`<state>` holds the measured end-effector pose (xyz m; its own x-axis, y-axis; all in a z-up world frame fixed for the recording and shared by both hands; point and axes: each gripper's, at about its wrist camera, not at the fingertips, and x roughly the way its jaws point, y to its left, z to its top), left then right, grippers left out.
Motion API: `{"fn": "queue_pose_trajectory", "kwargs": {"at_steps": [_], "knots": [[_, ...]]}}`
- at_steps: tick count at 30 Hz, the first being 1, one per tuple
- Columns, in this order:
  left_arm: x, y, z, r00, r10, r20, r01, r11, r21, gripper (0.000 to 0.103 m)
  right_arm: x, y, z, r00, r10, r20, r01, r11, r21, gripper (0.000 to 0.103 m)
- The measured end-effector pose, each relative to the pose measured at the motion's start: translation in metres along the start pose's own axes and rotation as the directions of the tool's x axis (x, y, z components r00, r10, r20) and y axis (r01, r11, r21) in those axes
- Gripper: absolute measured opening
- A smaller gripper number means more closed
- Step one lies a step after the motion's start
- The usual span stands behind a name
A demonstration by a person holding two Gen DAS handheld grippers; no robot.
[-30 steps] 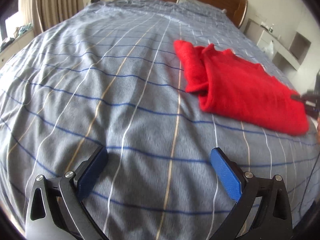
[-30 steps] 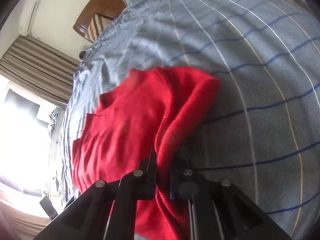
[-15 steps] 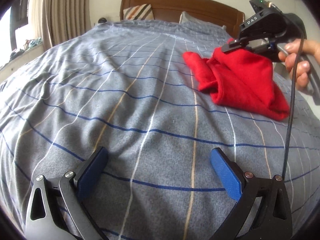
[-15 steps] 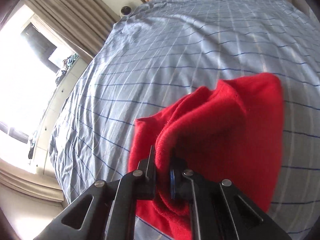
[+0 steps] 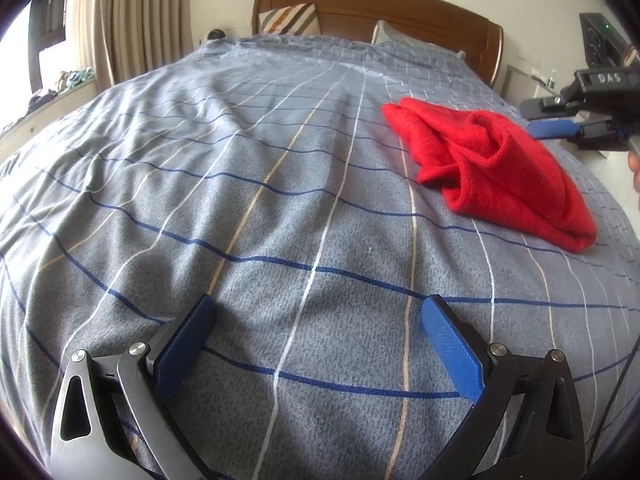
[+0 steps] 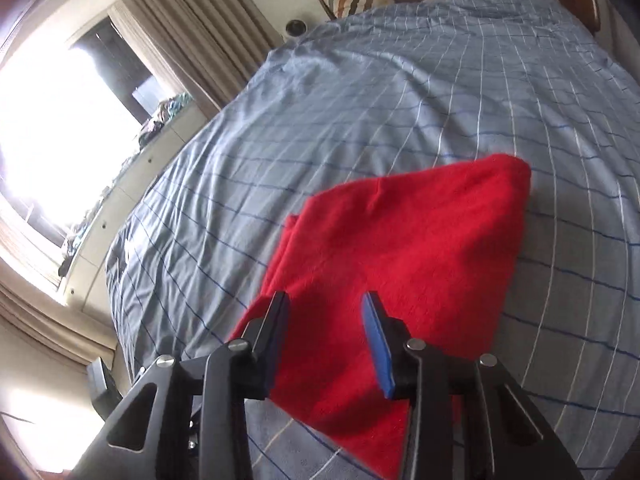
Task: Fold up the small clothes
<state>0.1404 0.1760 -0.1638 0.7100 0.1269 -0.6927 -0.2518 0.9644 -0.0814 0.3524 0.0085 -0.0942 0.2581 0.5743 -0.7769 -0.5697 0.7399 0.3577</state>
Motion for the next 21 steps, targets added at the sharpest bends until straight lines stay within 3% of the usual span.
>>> {"fn": "queue_pose_trajectory", "kwargs": {"at_steps": [3,4,5,8,10,11,13,14,16,17,20,21], "knots": [[-0.001,-0.001,-0.002,1.000,0.003,0.006,-0.003,1.000,0.007,0.103,0.029,0.021,-0.017,0.999,-0.002,-0.036,0.000,0.998,-0.060,0.033],[-0.002,-0.001,-0.003,1.000,0.002,0.007,-0.002,1.000,0.009,0.103,0.053,0.038,-0.036,0.996,-0.024,-0.081,0.016,0.994,-0.109,0.033],[-0.002,-0.001,-0.004,1.000,0.002,0.009,-0.002,1.000,0.013,0.103,0.056,0.045,-0.039,0.997,-0.046,-0.068,0.037,0.990,-0.137,0.033],[-0.003,-0.002,-0.005,1.000,0.007,0.010,-0.007,1.000,0.023,0.103,0.040,0.048,-0.040,0.999,-0.027,-0.034,0.022,0.991,-0.133,0.033],[-0.003,-0.004,-0.006,1.000,0.011,0.007,-0.011,1.000,0.026,0.103,-0.011,0.040,-0.042,0.998,-0.014,0.057,0.021,0.993,-0.113,0.033],[-0.003,-0.005,-0.006,1.000,0.011,0.004,-0.012,1.000,0.027,0.103,-0.011,0.040,-0.042,0.998,-0.014,0.057,0.021,0.993,-0.113,0.033],[-0.003,-0.006,-0.006,1.000,0.015,-0.001,-0.015,0.999,0.028,0.103,-0.046,0.020,-0.054,0.988,-0.106,0.113,0.118,0.988,-0.099,0.033],[-0.003,-0.006,-0.005,1.000,0.015,-0.004,-0.015,1.000,0.026,0.103,-0.046,0.009,-0.060,0.985,-0.138,0.107,0.148,0.985,-0.084,0.033],[-0.007,-0.006,-0.002,1.000,0.006,-0.017,-0.006,1.000,0.019,0.102,-0.022,-0.016,-0.074,0.984,-0.180,0.005,0.180,0.983,-0.034,0.033],[-0.014,-0.008,0.003,1.000,-0.024,-0.015,0.024,1.000,0.011,0.102,-0.011,-0.026,-0.082,0.984,-0.176,-0.033,0.176,0.984,-0.016,0.033],[-0.043,-0.019,0.034,0.983,-0.173,0.058,0.172,0.985,0.015,0.103,-0.019,-0.033,-0.086,0.992,-0.120,0.027,0.121,0.993,-0.017,0.034],[-0.048,-0.025,0.050,0.974,-0.215,0.070,0.213,0.977,0.025,0.103,-0.019,-0.033,-0.086,0.992,-0.120,0.027,0.121,0.993,-0.017,0.039]]}}
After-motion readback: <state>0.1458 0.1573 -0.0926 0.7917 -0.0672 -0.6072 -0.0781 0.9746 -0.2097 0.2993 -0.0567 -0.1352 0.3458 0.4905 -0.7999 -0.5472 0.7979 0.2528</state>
